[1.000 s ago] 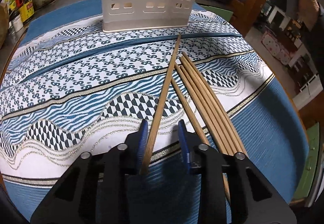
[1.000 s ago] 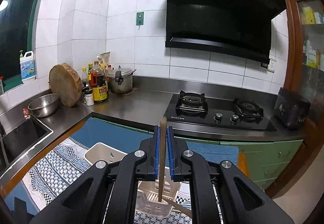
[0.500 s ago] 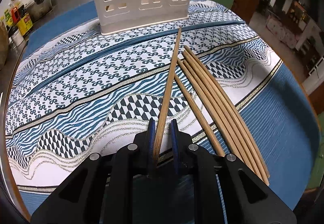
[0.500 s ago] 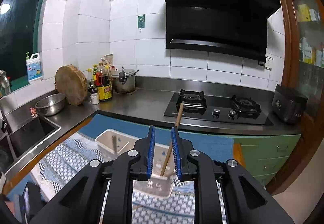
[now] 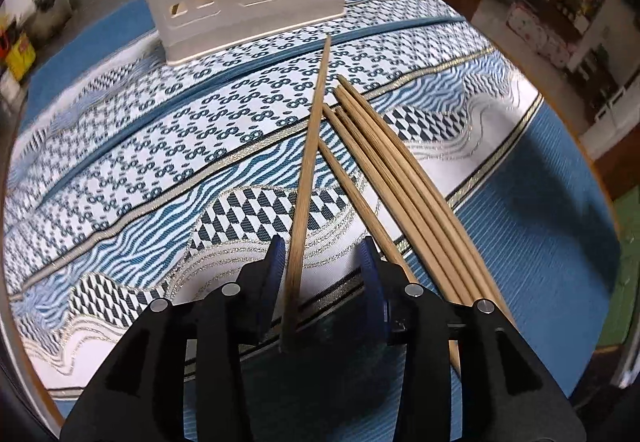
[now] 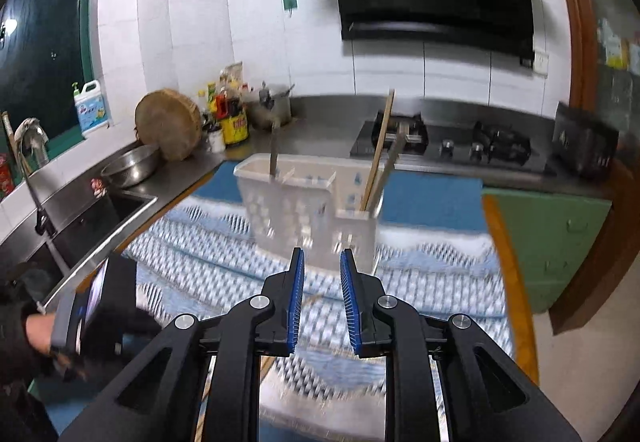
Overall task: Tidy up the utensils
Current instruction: 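Open the right gripper to release the chopstick in the holder, then close the left gripper on a wooden chopstick while the right gripper moves over the pile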
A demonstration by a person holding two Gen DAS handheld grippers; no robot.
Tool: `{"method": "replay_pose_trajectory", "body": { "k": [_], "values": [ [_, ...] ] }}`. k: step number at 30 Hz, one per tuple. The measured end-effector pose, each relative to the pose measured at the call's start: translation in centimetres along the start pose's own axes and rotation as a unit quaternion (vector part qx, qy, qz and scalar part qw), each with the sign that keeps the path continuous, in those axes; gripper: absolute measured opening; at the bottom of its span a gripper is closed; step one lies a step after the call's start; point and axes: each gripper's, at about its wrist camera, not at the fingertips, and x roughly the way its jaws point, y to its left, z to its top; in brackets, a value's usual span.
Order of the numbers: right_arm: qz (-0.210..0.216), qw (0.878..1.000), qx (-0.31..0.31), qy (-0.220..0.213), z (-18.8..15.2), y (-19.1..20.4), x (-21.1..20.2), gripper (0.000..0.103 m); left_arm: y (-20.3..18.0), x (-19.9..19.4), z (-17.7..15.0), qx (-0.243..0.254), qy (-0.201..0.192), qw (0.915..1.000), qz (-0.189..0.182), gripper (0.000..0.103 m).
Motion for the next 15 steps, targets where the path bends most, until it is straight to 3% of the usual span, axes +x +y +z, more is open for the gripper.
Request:
{"method": "replay_pose_trajectory", "body": {
  "k": [4, 8, 15],
  "values": [
    [0.007, 1.0, 0.004, 0.026, -2.4, 0.4, -0.2, 0.019, -0.4, 0.1, -0.1, 0.008, 0.003, 0.9999, 0.012, 0.034],
    [0.01, 0.999, 0.004, 0.046, -4.5, 0.8, -0.5, 0.021, -0.3, 0.1, -0.1, 0.009, 0.007, 0.9997, 0.022, 0.02],
    [0.015, 0.997, -0.004, 0.074, -6.9, 2.5, -0.8, 0.021, -0.3, 0.0, 0.0, 0.021, 0.011, 0.9988, 0.043, 0.007]
  ]
}}
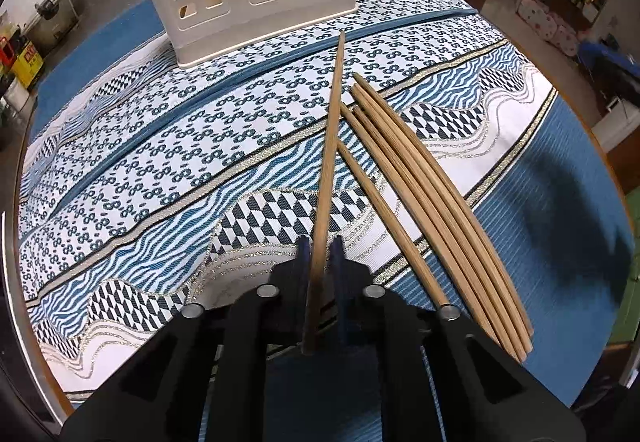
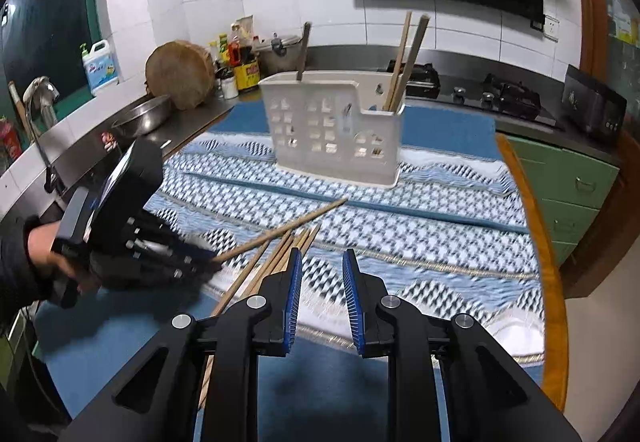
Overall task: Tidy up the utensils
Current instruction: 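Close the left gripper on a wooden chopstick while the right gripper moves over the pile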
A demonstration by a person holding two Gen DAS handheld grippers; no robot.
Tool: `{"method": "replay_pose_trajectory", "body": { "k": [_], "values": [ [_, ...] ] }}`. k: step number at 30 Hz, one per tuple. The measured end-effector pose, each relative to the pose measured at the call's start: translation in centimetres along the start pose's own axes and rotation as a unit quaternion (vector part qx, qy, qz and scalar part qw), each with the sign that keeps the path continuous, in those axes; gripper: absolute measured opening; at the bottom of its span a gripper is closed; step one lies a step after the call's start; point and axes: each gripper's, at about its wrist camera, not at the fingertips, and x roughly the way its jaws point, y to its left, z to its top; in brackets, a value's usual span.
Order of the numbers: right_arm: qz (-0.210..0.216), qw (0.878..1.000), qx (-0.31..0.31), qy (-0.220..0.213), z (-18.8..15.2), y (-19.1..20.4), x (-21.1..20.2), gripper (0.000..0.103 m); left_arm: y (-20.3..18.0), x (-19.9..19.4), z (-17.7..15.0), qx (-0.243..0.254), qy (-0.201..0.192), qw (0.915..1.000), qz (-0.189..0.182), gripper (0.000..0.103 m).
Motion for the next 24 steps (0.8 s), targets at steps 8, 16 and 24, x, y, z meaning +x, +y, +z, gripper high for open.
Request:
{"method": "replay_pose_trajectory", "body": {
  "k": [8, 16, 24],
  "values": [
    [0.018, 0.999, 0.011, 0.045, -3.5, 2.4, 0.9, 0.021, 0.2, -0.1, -0.1, -0.013, -0.011, 0.9998, -0.008, 0.006],
    [0.037, 0.995, 0.024, 0.087, -6.3, 4.5, 2.2, 0.016, 0.3, -0.9, -0.6, -0.024, -0.037, 0.9988, -0.022, 0.005],
    [0.058, 0.99, 0.065, 0.111, -8.7, 5.7, 2.6, 0.014, 1.5, -3.3, -1.2, -0.047, -0.077, 0.9953, -0.035, 0.005]
  ]
}}
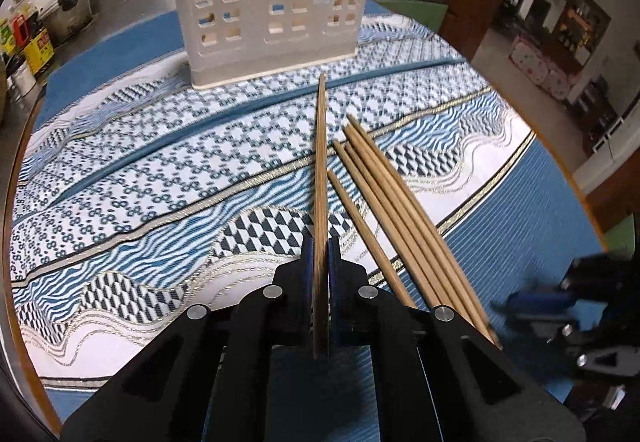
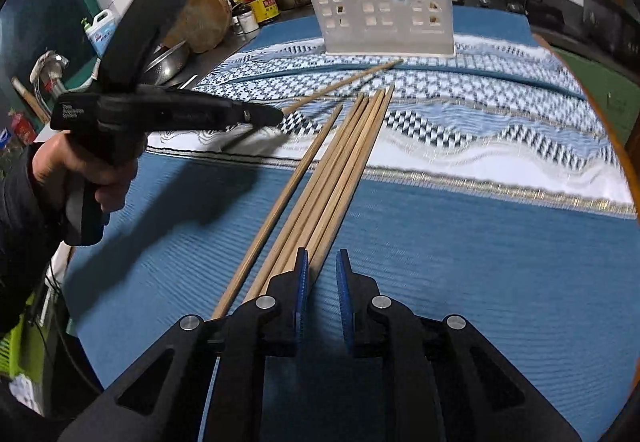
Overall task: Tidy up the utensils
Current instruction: 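Close the left gripper on a wooden chopstick while the right gripper moves over the pile, then carry chopsticks upright over the white holder with both grippers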
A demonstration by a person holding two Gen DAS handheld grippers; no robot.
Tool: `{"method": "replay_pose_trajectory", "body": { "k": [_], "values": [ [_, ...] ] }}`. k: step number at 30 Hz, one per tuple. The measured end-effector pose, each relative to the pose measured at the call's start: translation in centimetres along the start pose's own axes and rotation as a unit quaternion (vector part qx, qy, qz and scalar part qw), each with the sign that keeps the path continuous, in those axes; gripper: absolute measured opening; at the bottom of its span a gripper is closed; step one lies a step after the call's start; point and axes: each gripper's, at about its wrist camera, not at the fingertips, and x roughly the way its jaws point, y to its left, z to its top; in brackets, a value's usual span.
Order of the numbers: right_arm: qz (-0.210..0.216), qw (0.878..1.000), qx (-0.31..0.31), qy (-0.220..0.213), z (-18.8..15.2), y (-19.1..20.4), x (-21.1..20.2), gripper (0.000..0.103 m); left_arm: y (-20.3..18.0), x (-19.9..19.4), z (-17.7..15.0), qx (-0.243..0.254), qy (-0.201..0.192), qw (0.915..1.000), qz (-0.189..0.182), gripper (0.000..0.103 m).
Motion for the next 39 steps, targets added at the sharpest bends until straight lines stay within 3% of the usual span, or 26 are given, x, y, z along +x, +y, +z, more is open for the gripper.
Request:
{"method": "replay_pose_trajectory", "body": {
  "k": [7, 16, 23, 28, 34, 39],
  "values": [
    [0.009, 1.0, 0.018, 0.013, -1.5, 0.8, 0.2, 0.01, 0.5, -2.3, 0.4, -0.008, -0.031, 0.9995, -0.001, 0.005],
    [-0.022, 0.999, 0.037, 0.008, -2.8, 0.9, -0.1, 0.008, 1.2, -4.8, 0.8, -0.022, -0.071, 0.9972, -0.013, 0.005],
    [-0.089, 0.996, -0.014, -0.007, -2.6, 2.8, 0.8, 0.007, 1.7, -5.2, 1.4, -0.032, -0.086, 0.9956, -0.017, 0.005],
    [-0.076, 0.997, 0.008, -0.016, -2.4, 2.0, 0.7, 0.007, 1.9, -5.5, 1.8, -0.036, -0.095, 0.9946, -0.019, 0.005],
    [-0.097, 0.993, -0.007, -0.066, -1.0, 1.8, -2.3, 0.007, 2.4, -6.1, 2.4, -0.043, -0.115, 0.9922, -0.023, 0.005],
    [-0.119, 0.983, -0.04, -0.131, 2.9, 1.4, -6.2, 0.007, 2.5, -6.7, 3.5, -0.042, -0.131, 0.9902, -0.024, 0.005]
  ]
}}
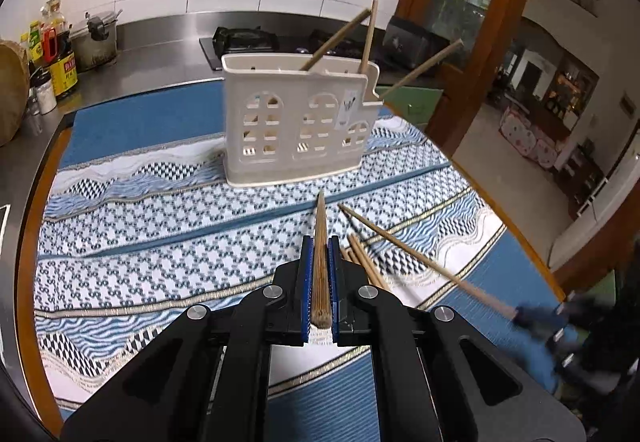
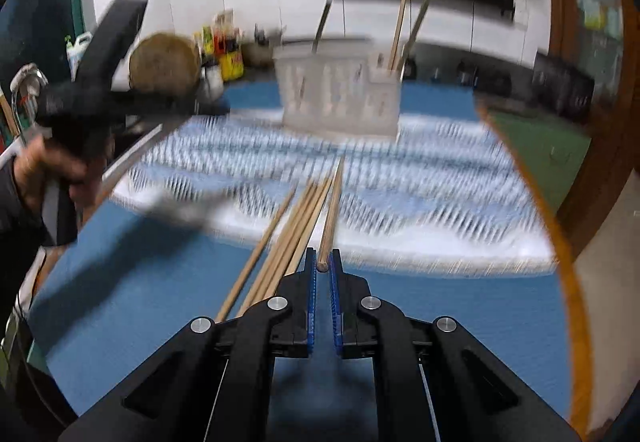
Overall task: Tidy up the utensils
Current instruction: 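Carry chopsticks upright over the white holder with both grippers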
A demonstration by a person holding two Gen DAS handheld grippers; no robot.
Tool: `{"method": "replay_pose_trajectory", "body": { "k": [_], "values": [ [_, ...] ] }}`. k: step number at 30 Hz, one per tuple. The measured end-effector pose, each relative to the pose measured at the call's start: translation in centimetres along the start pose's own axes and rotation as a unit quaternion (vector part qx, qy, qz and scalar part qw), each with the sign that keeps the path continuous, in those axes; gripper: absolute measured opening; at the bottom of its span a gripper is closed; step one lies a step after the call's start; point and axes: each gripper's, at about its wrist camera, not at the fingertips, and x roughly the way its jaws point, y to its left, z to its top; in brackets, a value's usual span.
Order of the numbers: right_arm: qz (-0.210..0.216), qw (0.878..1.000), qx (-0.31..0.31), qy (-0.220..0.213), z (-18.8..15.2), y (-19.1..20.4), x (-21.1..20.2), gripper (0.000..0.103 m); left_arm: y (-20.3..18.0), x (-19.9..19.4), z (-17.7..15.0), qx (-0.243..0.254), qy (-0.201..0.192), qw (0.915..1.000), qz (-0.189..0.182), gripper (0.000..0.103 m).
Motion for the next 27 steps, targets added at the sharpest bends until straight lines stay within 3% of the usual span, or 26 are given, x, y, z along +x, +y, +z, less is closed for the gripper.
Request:
{"method": "replay_pose_trajectory", "body": {
  "k": [6, 13, 21, 27],
  "values": [
    [0.014, 0.998, -0.016, -0.053, 6.2, -2.0, -1.2, 0.006, -0.2, 0.0, 1.4, 0.002, -0.009, 1.0, -0.002, 0.005],
    [0.037, 0.995, -0.045, -0.079, 12.9, -3.3, -1.5, 0.006, 0.0, -0.3, 3.1, 0.001, -0.018, 0.9998, -0.002, 0.005],
    [0.054, 0.992, -0.053, -0.102, 20.4, -5.0, -2.7, 0.006, 0.3, -1.9, 6.7, 0.0, -0.042, 0.9991, -0.003, 0.005],
    [0.042, 0.989, -0.041, -0.138, 25.1, -6.3, -2.6, 0.006, -0.1, -3.8, 10.6, 0.015, -0.07, 0.9973, 0.013, 0.005]
  ]
}}
